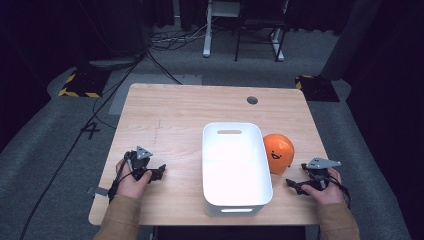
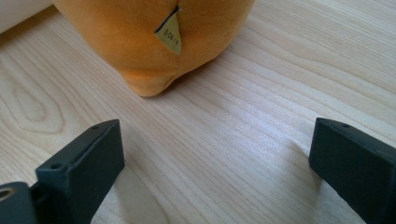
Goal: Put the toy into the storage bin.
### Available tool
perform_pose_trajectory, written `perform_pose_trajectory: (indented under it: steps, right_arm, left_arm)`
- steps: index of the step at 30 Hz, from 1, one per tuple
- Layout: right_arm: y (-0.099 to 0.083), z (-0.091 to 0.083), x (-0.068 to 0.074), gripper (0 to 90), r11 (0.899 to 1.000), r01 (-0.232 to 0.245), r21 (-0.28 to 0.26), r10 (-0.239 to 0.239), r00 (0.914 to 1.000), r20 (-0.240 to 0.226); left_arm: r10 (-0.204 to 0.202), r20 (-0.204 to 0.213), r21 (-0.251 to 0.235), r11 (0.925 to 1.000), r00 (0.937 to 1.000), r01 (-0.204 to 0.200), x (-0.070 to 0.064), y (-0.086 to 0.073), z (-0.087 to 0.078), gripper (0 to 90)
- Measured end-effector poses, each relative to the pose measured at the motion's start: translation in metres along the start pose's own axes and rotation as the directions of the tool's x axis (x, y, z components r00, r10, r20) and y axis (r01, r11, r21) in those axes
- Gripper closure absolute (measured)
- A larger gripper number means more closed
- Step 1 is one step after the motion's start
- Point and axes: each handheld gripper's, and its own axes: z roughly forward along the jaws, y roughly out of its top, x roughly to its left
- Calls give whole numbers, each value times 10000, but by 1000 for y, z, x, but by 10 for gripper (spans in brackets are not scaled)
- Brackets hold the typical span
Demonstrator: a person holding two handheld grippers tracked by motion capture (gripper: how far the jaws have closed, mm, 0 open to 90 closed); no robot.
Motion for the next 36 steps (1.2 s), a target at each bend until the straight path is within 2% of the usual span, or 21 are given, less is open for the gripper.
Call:
perform_pose_trajectory:
  steps: [6, 7, 9, 10, 11, 13, 16, 20, 21, 23, 27, 29, 33, 34, 36]
  right_arm:
    - [-1, -2, 0, 88, 10000, 19, -95, -19, 10000, 20]
    - [-3, -4, -1, 172, 9996, -73, -256, 77, 9999, 134]
    - [-3, -5, -1, 192, 9994, -128, -311, 133, 9998, 174]
    - [-4, -6, -2, 222, 9993, -165, -336, 171, 9997, 187]
    - [-4, -7, -1, 290, 9983, -313, -482, 327, 9991, 270]
    - [-4, -7, -1, 309, 9981, -332, -517, 348, 9989, 310]
    - [-4, -7, -1, 344, 9980, -305, -550, 323, 9989, 326]
    - [-3, -10, -1, 387, 9991, -283, -320, 290, 9994, 204]
    - [-1, -14, -1, 400, 9994, -350, -34, 350, 9993, 99]
    - [0, -16, -1, 401, 9992, -389, -38, 389, 9992, 54]
    - [4, -27, 0, 420, 9984, -376, -422, 377, 9993, 11]
    - [9, -37, 2, 446, 9957, -371, -847, 363, 9993, -111]
    - [15, -46, 5, 458, 9926, -319, -1173, 295, 9993, -216]
    - [20, -53, 8, 469, 9894, -247, -1432, 212, 9994, -264]
    - [21, -55, 9, 474, 9886, -239, -1486, 200, 9994, -272]
  left_arm:
    - [69, 54, 57, 10000, 10000, -70, 0, 2, 2, 116]
    - [121, 84, 92, 9999, 9999, -122, 1, 3, 3, 106]
    - [127, 151, 76, 9999, 9998, -129, 1, 4, 4, 98]
    - [128, 157, 156, 9998, 9998, -131, 1, 5, 5, 86]
    - [175, 121, 143, 9997, 9998, -177, 1, 5, 6, 72]
    - [191, 221, 269, 9994, 9996, -197, 1, 6, 6, 64]
    - [249, 187, 212, 9995, 9995, -253, 2, 7, 7, 58]
    - [250, 219, 204, 9995, 9994, -254, 2, 8, 8, 48]
    - [250, 251, 189, 9995, 9994, -255, 2, 8, 9, 46]
    - [238, 261, 184, 9995, 9994, -242, 2, 8, 9, 46]
    - [237, 245, 200, 9995, 9994, -242, 2, 8, 9, 46]
    - [246, 266, 194, 9995, 9993, -251, 2, 8, 9, 46]
    - [241, 240, 196, 9995, 9994, -245, 2, 8, 9, 46]
    - [244, 265, 190, 9995, 9993, -249, 2, 8, 9, 46]
    - [237, 246, 196, 9995, 9994, -241, 2, 8, 9, 46]
